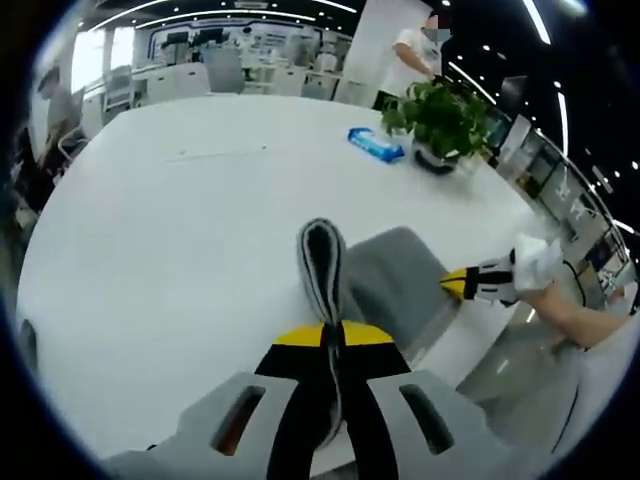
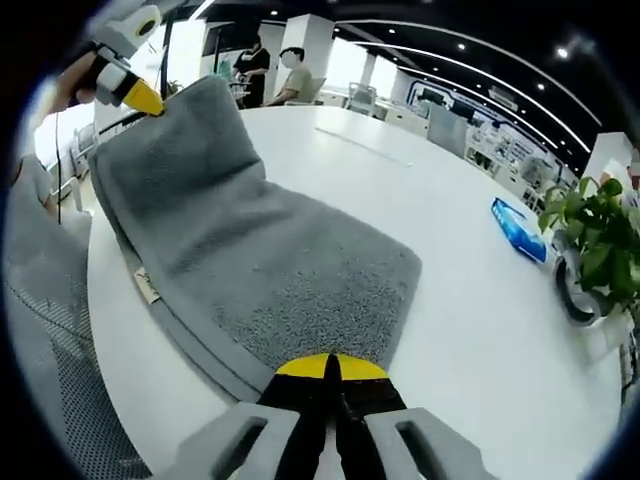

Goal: Open the folded towel by lifting each exposed corner and separating the folded layers until the towel lies flat within the target outline without major curled edges

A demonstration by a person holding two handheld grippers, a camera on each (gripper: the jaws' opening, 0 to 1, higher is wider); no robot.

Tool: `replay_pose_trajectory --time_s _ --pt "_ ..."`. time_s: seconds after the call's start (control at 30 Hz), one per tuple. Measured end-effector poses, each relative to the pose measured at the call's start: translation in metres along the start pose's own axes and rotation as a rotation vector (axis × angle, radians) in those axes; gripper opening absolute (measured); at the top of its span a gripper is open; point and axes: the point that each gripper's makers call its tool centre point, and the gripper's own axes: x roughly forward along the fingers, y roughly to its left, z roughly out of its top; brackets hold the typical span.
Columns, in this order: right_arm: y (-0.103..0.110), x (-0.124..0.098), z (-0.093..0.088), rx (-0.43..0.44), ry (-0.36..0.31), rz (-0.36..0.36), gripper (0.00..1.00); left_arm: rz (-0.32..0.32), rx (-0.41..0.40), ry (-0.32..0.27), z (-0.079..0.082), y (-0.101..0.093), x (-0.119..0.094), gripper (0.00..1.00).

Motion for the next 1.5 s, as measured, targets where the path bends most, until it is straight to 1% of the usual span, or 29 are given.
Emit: replay_pose_trajectory --time_s 0.27,0.4,0.53,0.6,0.93,1.1,1.37,1.5 --pt "0.0 0.0 0.0 -0.001 -0.001 0.0 0.0 0.009 -0.014 0.005 -0.002 0.006 0.002 0.02" --pt "0.0 0.0 0.0 0.009 -0.005 0.001 0.0 0.039 0.005 0.021 -0.008 0.016 0.003 0.02" --pt "0.0 0.0 0.0 0.008 -0.004 0.001 0.0 0.055 -0.013 0.026 -0.014 0.028 0.004 0.03" --pt "0.0 0.0 0.0 0.01 -0.005 0.002 0.0 0.074 -0.017 0.036 -0.019 0.036 0.005 0.03" --pt "0.001 0.0 0.0 0.008 -0.006 0.0 0.0 0.119 -0.034 0.06 -0.036 0.059 0.014 0.03" --pt "0.001 0.001 0.0 0.007 -0.006 0.0 0.0 0.124 -0.1 0.044 -0.045 0.069 0.018 0.03" --pt "0.001 0.001 0.0 0.001 -0.006 -0.002 0.0 0.122 -0.187 0.016 -0.055 0.076 0.025 0.03" --pt "0.001 0.001 0.0 -0.001 -0.006 -0.003 0.0 0.126 -0.204 0.01 -0.057 0.077 0.027 0.03"
